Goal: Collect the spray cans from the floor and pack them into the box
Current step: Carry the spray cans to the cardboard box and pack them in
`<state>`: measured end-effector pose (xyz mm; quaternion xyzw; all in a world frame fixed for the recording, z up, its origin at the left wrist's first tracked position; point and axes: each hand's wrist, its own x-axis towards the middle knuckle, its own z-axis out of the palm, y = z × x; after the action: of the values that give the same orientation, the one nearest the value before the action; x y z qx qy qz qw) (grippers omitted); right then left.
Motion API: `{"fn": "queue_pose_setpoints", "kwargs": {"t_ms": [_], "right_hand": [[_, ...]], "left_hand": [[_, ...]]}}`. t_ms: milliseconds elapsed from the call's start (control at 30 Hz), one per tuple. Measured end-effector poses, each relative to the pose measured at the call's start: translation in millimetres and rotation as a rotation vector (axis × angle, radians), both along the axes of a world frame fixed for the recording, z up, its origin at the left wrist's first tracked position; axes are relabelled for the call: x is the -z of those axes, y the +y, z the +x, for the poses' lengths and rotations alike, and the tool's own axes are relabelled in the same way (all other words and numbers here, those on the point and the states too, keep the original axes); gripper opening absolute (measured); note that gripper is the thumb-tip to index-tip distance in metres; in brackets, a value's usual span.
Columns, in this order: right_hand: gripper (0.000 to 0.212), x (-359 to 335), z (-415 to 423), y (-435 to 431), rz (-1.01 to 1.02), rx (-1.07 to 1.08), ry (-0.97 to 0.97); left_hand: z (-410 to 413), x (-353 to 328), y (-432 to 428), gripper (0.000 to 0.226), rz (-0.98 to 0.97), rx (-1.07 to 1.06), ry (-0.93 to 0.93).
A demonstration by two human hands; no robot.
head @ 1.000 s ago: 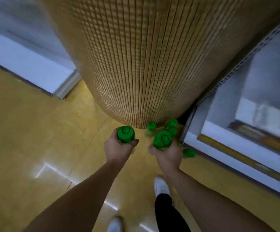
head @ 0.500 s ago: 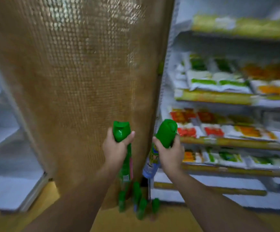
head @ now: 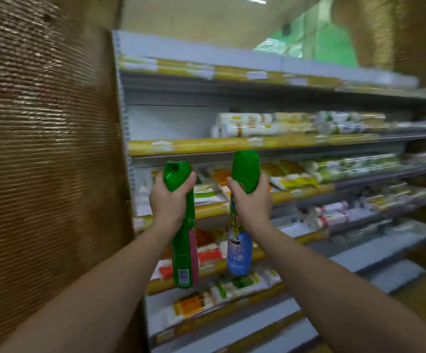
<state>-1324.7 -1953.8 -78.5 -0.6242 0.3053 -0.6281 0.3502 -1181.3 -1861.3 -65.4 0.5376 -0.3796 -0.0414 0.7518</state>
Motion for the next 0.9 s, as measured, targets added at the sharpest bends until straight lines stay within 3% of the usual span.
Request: {"fn": "queue_pose_setpoints", "kwargs": {"t_ms": [200, 467, 567, 900], "right_hand": [[0.042, -33, -122, -53, -0.066, 0.169, 0.022], [0.040, -35, -258, -109, -0.048, 0.357, 0.038], [0.041, -28, -295, -132, -0.020, 0.436, 0.050], [0.047, -2, -380, -214, 0.064, 0.699, 0.039]], "left_hand": [[-110, -20, -93, 0.066, -0.039, 0.159, 0.005], [-248, -4, -198, 0.034, -0.051, 0.403, 0.053], [-289, 4, -228, 0.044, -0.037, 0.508, 0.091], [-385, 15, -348, 0.036, 0.019, 0.815, 0.044]]}}
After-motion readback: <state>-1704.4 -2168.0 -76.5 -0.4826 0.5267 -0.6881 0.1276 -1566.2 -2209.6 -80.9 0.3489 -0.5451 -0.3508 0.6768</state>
